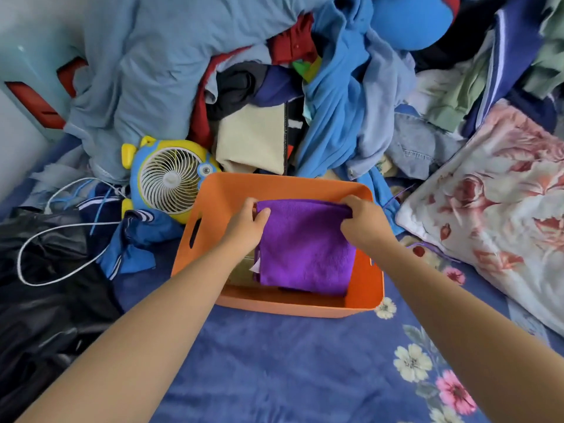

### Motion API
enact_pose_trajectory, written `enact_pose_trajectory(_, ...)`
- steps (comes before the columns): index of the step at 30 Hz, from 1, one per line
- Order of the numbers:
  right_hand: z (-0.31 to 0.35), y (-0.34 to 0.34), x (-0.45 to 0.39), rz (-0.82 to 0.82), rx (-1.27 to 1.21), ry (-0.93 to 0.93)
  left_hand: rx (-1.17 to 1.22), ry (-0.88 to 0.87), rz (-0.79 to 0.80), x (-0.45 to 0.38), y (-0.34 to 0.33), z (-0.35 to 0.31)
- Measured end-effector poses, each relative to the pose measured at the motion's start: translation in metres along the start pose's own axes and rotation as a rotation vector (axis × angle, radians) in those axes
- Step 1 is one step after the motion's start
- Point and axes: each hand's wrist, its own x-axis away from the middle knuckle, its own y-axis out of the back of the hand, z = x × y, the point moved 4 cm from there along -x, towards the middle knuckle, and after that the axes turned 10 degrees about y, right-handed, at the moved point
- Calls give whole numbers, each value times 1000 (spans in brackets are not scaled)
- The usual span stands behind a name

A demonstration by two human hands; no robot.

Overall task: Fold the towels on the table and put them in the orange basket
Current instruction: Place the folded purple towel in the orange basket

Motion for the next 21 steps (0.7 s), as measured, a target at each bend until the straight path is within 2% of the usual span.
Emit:
enact_pose_trajectory(3, -27, -36, -24, 207, 143, -125, -235, 108, 83, -30, -36, 28)
enact_pose_trajectory(7, -59, -70, -50, 334, 270, -276, -320, 166, 207, -62, -81, 49)
enact_pose_trajectory(13, -94, -101, -82, 353, 351, -383, -356, 175, 226, -106, -122, 58)
enact_pose_trajectory(16, -108, -111, -89, 298, 371, -441, -344, 173, 186, -125, -134, 61)
enact_pose_trajectory(21, -121, -131, -92, 231, 523, -251, -317, 189, 107, -144, -152, 70)
